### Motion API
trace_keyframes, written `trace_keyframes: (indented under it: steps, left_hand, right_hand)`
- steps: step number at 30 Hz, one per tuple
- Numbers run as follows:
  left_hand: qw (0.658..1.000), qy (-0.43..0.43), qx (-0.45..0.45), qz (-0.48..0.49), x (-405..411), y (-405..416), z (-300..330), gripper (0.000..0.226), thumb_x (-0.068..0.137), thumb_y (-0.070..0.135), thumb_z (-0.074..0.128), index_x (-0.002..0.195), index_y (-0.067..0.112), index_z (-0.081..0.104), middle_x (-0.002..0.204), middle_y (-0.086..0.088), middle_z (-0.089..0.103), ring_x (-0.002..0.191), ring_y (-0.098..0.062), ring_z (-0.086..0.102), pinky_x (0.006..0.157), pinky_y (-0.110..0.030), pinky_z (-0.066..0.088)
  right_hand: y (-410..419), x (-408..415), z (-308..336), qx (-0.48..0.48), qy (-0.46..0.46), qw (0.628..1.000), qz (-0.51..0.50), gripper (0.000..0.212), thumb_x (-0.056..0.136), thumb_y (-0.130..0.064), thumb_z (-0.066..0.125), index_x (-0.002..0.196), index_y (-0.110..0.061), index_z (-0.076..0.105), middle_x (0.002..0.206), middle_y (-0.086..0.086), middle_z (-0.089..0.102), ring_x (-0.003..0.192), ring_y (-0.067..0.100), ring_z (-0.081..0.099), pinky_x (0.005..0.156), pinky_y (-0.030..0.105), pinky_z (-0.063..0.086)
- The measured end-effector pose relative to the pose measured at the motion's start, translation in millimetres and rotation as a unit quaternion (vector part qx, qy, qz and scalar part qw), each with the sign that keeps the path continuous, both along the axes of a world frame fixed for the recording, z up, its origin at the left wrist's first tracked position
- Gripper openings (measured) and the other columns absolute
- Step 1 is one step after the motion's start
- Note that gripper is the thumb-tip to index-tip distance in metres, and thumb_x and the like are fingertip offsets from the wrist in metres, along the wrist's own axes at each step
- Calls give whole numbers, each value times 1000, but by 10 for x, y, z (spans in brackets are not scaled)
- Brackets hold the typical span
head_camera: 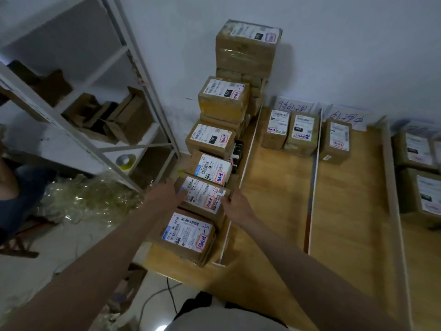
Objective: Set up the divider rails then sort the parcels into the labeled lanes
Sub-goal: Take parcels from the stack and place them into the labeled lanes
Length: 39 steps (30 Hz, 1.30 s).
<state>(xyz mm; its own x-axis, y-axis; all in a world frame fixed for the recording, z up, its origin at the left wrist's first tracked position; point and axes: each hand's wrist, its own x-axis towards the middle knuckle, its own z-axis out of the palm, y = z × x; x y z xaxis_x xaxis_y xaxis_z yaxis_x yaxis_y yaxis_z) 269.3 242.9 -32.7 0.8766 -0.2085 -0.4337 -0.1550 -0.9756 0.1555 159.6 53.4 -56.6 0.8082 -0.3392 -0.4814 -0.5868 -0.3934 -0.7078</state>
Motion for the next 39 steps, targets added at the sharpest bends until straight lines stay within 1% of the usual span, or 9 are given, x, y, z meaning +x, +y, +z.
trace_keyframes:
  steps: [7,13,17,20,25,28,30,35,39]
  left_hand:
    - [996,31,-74,-48,74,-19,-15,30,98,40,51,112,14,53,103,-1,61,92,-20,60,80,-35,53]
    - [994,23,-91,-62,118,75,69,49,99,47,47,126,7,52,119,-11,63,107,-27,61,92,-40,51]
    - [989,15,-133,-63,125,118,142,50,96,52,49,127,13,51,118,-7,63,105,-25,61,91,-41,51]
    - [985,1,-152,-79,108,128,204,45,95,54,49,117,16,57,111,-3,65,98,-20,61,87,-39,52]
    - [980,-14,-168,-111,110,95,393,46,95,56,50,119,17,52,109,-2,64,94,-18,62,81,-37,55]
    - [973,-22,-185,-138,158,1,561,50,95,58,48,125,18,52,116,-3,64,100,-21,63,85,-40,55]
    - [965,-26,-214,-152,205,-85,674,57,93,59,48,134,19,50,128,-5,60,110,-25,61,92,-45,54]
    - [950,-38,-243,-190,243,-409,936,62,94,54,53,143,17,44,141,-9,51,124,-29,53,103,-46,46]
    - [930,-18,-291,-222,155,-707,1089,46,92,45,59,130,19,55,128,-5,58,113,-24,58,93,-38,48]
  right_hand:
    - [134,-26,96,43,4,995,-92,26,103,-22,46,123,-6,51,123,11,65,100,24,66,83,38,57]
    - [272,-52,276,40,-29,989,-138,29,102,-21,45,127,-8,54,121,9,66,93,19,64,66,25,52]
    - [313,-92,399,41,-48,983,-170,30,100,-26,48,126,-11,54,113,4,68,95,21,66,84,43,58]
    - [309,-134,476,45,-53,980,-186,34,99,-30,48,124,-8,55,110,6,70,95,22,68,85,47,58]
    - [270,-223,675,16,-65,980,-188,51,99,-40,48,140,-10,46,116,6,69,100,25,67,79,40,57]
    - [232,-294,834,29,-76,979,-187,55,100,-42,51,145,-14,37,120,10,68,101,29,68,58,28,54]
    - [196,-361,957,56,-79,979,-180,45,101,-38,52,137,-11,45,116,11,69,93,25,71,55,23,54]
    - [-34,-506,1135,69,-60,985,-145,28,96,-32,63,106,-6,61,96,5,72,82,17,71,77,30,61]
    - [-179,-658,1270,22,-25,992,-124,35,95,-35,64,112,-5,65,91,7,68,69,14,64,62,23,56]
